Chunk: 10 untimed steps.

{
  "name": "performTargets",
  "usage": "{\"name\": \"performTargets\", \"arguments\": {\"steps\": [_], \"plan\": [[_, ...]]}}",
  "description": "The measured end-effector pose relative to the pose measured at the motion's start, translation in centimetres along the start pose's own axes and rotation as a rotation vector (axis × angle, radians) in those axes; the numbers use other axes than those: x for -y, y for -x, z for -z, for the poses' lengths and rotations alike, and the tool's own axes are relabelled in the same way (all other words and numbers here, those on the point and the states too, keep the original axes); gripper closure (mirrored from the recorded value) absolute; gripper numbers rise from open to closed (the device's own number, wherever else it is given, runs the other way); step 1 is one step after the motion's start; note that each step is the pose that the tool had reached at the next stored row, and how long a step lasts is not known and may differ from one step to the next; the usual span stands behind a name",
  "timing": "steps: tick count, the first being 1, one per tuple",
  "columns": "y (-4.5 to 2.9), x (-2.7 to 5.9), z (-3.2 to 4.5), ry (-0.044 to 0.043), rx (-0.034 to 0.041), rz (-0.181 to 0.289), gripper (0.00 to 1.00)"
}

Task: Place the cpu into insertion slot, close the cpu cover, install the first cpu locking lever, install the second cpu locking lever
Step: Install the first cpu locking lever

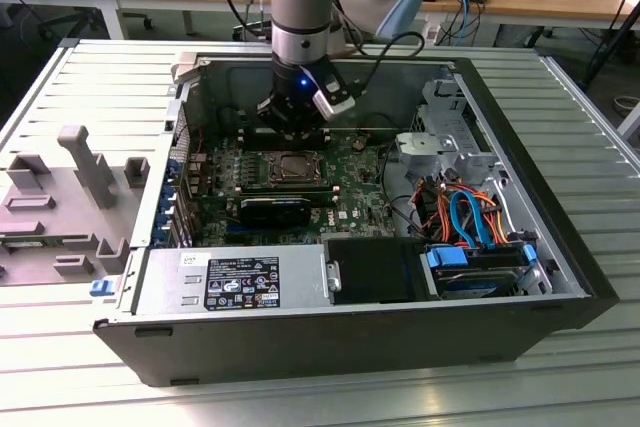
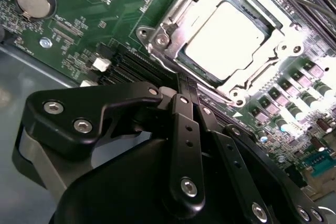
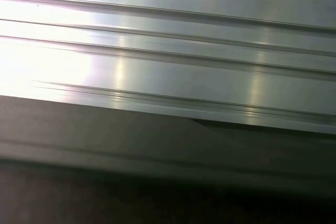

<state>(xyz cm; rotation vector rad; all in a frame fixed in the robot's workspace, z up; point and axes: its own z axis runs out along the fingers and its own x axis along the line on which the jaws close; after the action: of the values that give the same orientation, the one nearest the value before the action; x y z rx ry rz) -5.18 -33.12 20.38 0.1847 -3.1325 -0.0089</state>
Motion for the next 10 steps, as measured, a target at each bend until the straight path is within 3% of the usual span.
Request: {"name": "performTargets", "arguments": {"steps": [7,10], "plan": [[0.72,0.09,-0.11,0.0009,-0.0032,0.003,0.89],[0.75,0.00,-0.19,0.0099,-0.0021,0.003,0.89]]}}
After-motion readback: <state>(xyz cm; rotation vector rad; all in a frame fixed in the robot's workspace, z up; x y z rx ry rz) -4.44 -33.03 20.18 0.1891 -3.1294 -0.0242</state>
